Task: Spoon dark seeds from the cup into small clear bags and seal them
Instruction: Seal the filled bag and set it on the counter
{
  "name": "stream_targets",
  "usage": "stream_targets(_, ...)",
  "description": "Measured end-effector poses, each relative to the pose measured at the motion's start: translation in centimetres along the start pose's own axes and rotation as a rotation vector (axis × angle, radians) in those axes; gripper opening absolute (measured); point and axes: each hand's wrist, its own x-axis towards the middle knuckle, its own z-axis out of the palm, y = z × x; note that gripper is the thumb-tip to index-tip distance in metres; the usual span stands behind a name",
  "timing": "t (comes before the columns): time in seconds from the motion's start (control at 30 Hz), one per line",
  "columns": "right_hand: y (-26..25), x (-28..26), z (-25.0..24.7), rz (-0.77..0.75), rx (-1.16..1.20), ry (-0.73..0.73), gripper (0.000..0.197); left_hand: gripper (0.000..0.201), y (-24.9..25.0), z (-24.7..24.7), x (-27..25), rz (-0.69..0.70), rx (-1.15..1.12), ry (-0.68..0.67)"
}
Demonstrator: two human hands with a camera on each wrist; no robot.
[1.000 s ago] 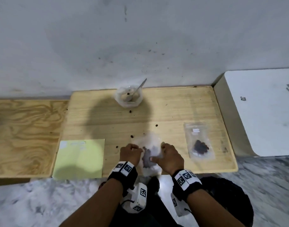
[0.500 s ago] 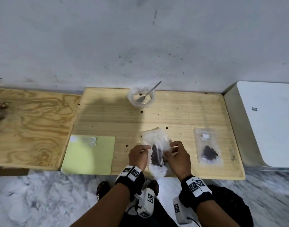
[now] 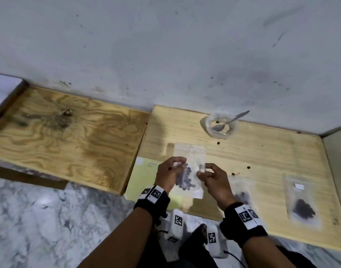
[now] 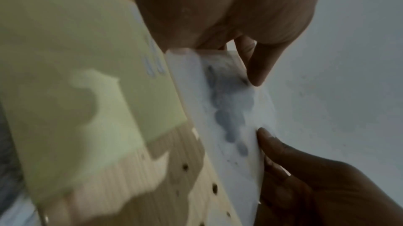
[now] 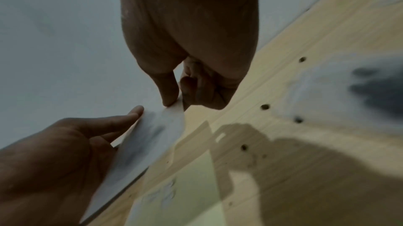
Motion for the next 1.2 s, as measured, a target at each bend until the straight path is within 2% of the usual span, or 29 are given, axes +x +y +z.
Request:
stream_targets(0.1, -0.8, 0.8, 5.6, 0.001, -0.003, -0.056, 0.011, 0.019, 0.2, -6.0, 1.7, 0.008, 0.009, 0.002)
stream_targets(0.17, -0.6, 1.6, 8.2, 0.030, -0.022, -0.014, 0.008, 0.025, 0.2, -9.5, 2.9, 0.016, 0.014, 0.041)
stream_targets(0.27, 0.7, 2.7, 11.4, 0.053, -0.246, 0.111, 0.016, 0.025, 0.7, -14.5, 5.0, 0.014, -0.004, 0.123)
stream_targets(0.37, 1.1, 2.9, 13.4, 0.114, -0.450, 0.123, 0.030, 0.020, 1.6, -17.6, 6.9, 0.017, 0.001, 0.168)
stream_targets(0.43, 1.1, 3.1, 14.6, 0.151, -0.590, 0.129, 0.034, 0.019, 2.0, -18.9, 8.0, 0.037, -0.004, 0.168)
stream_targets(0.5, 0.8, 3.3, 15.6, 0.156, -0.695, 0.163, 0.027, 0.022, 2.3, -19.5, 8.6, 0.046, -0.008, 0.166)
stream_targets(0.7, -0.3, 3.9, 16.8, 0.189, -0.735, 0.186, 0.014, 0.015, 2.8, -19.6, 8.9, 0.052, -0.033, 0.146)
stream_targets(0.87, -0.3, 4.7, 15.7, 0.152, -0.657, 0.059, 0.015, 0.009, 3.0, -19.0, 8.3, 0.052, -0.005, 0.153)
stream_targets(0.93, -0.5, 5.0, 14.8, 0.140, -0.573, 0.041, 0.014, 0.015, 3.0, -18.9, 8.2, 0.058, 0.002, 0.134)
stream_targets(1.03, -1.2, 5.1, 14.1, 0.119, -0.379, 0.086, 0.028, 0.033, 2.9, -18.6, 8.3, 0.095, 0.040, 0.082)
stream_targets(1.13, -3.5, 4.0, 14.9, -0.048, -0.120, 0.100, 0.027, 0.046, 3.5, -17.9, 7.7, 0.122, 0.108, 0.018)
stream_targets(1.2, -5.5, 3.0, 16.2, -0.138, -0.072, 0.044, 0.019, 0.050, 3.9, -17.2, 7.0, 0.145, 0.097, -0.044)
